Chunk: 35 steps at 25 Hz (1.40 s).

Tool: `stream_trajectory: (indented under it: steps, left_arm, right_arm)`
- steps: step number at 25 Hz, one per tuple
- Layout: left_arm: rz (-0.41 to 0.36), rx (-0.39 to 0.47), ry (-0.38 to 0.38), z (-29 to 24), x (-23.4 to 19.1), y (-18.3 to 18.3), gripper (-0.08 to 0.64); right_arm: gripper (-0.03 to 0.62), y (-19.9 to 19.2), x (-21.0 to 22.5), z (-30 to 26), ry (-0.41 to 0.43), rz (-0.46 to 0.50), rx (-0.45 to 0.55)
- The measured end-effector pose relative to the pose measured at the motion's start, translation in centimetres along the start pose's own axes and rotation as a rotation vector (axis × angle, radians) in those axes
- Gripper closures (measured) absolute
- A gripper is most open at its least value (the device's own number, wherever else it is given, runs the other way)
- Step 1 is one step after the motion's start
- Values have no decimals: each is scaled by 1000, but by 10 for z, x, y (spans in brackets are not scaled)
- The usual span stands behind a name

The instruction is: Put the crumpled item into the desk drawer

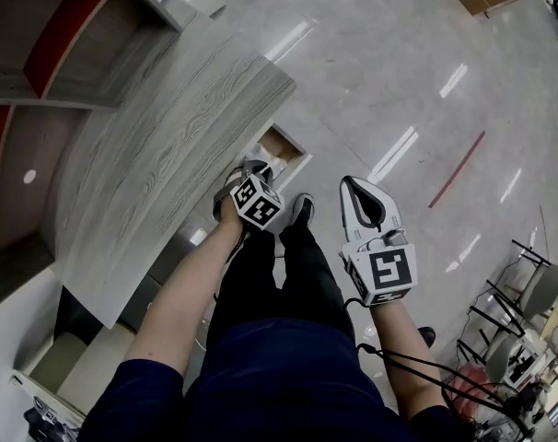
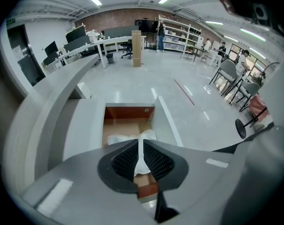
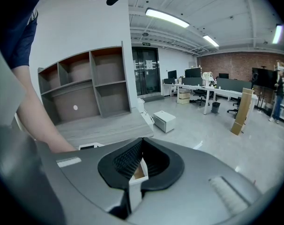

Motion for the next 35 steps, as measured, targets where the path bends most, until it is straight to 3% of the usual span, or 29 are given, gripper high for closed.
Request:
stream_trajectory:
  steps: [6, 11, 17, 23, 29, 35]
  left_arm:
    - [61, 182, 23, 41, -8, 33, 552]
    - [92, 383, 111, 102, -43, 73, 554]
    - [317, 619, 207, 202, -95, 101, 553]
    - [452, 842, 241, 297, -123, 114, 554]
    - [491, 959, 295, 362, -132, 113, 554]
    - [495, 1085, 301, 427, -125, 127, 554]
  right_arm:
    - [586, 15, 6, 1, -16, 23, 45]
    - [586, 40, 12, 0, -31, 56, 93]
    - [586, 70, 19, 4, -53, 72, 141]
    - [586, 111, 21, 10, -75, 105, 235]
    - [586, 142, 18, 23, -83, 138, 305]
    - [586, 191, 14, 49, -110, 157, 438]
Point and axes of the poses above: the fingertips, and each gripper's own axes: z backward along the fingers, x to its right, y out of its top, the point moved 2 cm from there along z, backward along the fingers, and after that the axes turned 15 degrees about z, right-handed, at the moved point
